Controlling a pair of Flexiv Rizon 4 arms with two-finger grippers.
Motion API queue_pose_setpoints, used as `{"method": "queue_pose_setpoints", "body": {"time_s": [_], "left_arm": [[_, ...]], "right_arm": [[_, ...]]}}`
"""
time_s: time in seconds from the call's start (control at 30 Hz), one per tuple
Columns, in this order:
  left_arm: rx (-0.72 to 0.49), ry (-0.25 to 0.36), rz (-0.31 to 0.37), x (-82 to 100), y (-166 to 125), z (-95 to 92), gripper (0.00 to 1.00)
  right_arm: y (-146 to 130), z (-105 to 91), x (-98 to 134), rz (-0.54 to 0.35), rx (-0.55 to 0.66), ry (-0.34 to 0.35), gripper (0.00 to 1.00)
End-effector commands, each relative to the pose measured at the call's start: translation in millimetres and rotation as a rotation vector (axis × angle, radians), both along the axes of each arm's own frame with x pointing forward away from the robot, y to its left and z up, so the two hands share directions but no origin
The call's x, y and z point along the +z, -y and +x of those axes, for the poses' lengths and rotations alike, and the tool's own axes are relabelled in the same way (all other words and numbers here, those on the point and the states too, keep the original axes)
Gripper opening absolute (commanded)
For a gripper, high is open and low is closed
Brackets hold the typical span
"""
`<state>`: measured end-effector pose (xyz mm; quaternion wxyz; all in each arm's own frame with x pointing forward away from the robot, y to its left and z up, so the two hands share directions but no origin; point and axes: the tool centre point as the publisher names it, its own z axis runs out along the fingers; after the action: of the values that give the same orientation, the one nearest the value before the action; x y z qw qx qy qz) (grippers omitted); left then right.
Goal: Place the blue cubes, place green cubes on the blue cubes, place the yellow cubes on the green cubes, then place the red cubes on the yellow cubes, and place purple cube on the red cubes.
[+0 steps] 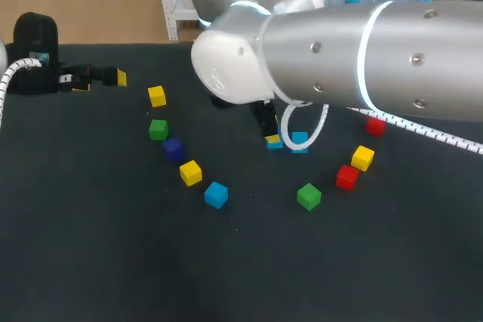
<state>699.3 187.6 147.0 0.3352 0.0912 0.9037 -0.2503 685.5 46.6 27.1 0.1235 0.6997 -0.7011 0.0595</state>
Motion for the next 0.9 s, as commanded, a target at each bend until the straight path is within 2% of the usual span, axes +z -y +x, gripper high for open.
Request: {"method": "queue_pose_setpoints", "body": {"time_s": [0.03, 0.33, 0.9], "left_arm": [[0.005, -0.006, 0.008, 1.6, 1.7, 0.2, 1.0], [0.005, -0.006, 0.008, 1.6, 1.7, 0.2, 1.0], [0.005, -0.006, 0.008, 1.6, 1.7, 0.2, 1.0]], "right_arm": [[9.3, -7.9, -5.3, 0.011, -0.013, 0.01, 0.0], [14.2, -10.3, -6.2, 0.024, -0.051, 0.025, 0.0], [16.2, -3.3, -17.5, 0.039, -0.075, 0.032, 0.0]]}}
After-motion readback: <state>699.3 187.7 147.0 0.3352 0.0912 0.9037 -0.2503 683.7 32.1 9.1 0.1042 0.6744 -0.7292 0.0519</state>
